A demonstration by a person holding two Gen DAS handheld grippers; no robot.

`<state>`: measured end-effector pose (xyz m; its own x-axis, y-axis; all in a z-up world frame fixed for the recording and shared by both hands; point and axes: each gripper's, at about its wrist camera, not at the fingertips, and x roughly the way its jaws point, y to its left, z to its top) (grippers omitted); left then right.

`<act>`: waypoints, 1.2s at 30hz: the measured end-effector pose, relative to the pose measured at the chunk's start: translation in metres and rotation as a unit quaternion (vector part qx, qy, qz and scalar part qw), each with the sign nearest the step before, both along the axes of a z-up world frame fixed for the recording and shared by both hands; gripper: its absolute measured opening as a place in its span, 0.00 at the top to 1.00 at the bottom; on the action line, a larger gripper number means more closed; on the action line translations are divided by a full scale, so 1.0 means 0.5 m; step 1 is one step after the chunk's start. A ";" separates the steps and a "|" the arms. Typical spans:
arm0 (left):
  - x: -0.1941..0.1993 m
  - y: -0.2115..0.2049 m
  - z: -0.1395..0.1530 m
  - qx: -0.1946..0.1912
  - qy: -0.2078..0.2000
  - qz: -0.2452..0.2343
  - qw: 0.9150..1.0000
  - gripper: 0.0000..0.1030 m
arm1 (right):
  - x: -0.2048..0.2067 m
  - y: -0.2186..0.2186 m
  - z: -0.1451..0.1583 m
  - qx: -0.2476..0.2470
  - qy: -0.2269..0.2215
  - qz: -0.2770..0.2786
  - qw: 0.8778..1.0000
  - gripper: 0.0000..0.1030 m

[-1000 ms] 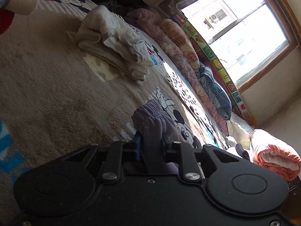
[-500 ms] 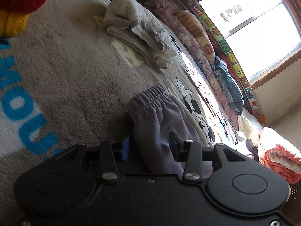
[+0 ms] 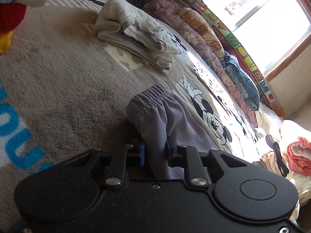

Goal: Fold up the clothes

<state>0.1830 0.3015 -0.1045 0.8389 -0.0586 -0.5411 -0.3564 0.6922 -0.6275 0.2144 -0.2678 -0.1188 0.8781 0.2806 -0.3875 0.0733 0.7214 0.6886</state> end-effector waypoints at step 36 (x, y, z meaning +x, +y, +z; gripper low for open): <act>0.068 -0.044 -0.006 -0.033 -0.043 -0.074 0.996 0.91 | 0.026 -0.129 -0.032 -0.048 -0.011 -0.004 0.999 0.81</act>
